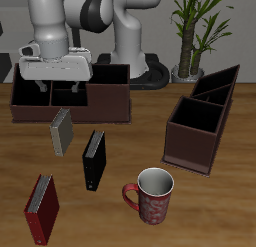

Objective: Place the yellow book into the back desk caddy's right compartment

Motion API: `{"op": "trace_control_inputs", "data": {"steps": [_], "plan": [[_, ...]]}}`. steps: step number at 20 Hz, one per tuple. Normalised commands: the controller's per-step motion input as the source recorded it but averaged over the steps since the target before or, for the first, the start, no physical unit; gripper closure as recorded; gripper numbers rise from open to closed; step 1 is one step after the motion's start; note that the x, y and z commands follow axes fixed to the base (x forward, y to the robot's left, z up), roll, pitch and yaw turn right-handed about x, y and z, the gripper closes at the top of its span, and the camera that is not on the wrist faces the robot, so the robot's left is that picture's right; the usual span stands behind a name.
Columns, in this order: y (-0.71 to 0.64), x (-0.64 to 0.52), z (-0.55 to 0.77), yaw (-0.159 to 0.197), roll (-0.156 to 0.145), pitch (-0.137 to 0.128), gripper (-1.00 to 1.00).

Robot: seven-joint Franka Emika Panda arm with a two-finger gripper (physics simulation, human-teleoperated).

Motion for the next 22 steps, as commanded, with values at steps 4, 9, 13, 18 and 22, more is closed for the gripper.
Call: {"op": "trace_control_inputs", "data": {"steps": [4, 9, 13, 18, 22], "plan": [[-0.10, 0.04, -0.20, -0.015, -0.028, 0.006, -1.00], [-0.05, 0.03, -0.27, 0.003, -0.020, 0.029, -1.00], [-0.06, -0.01, -0.27, -0.021, -0.019, 0.026, -1.00], [-0.09, -0.03, -0.30, -0.026, -0.020, 0.028, -1.00], [-0.15, -0.03, -0.22, -0.019, -0.026, 0.025, -1.00]]}}
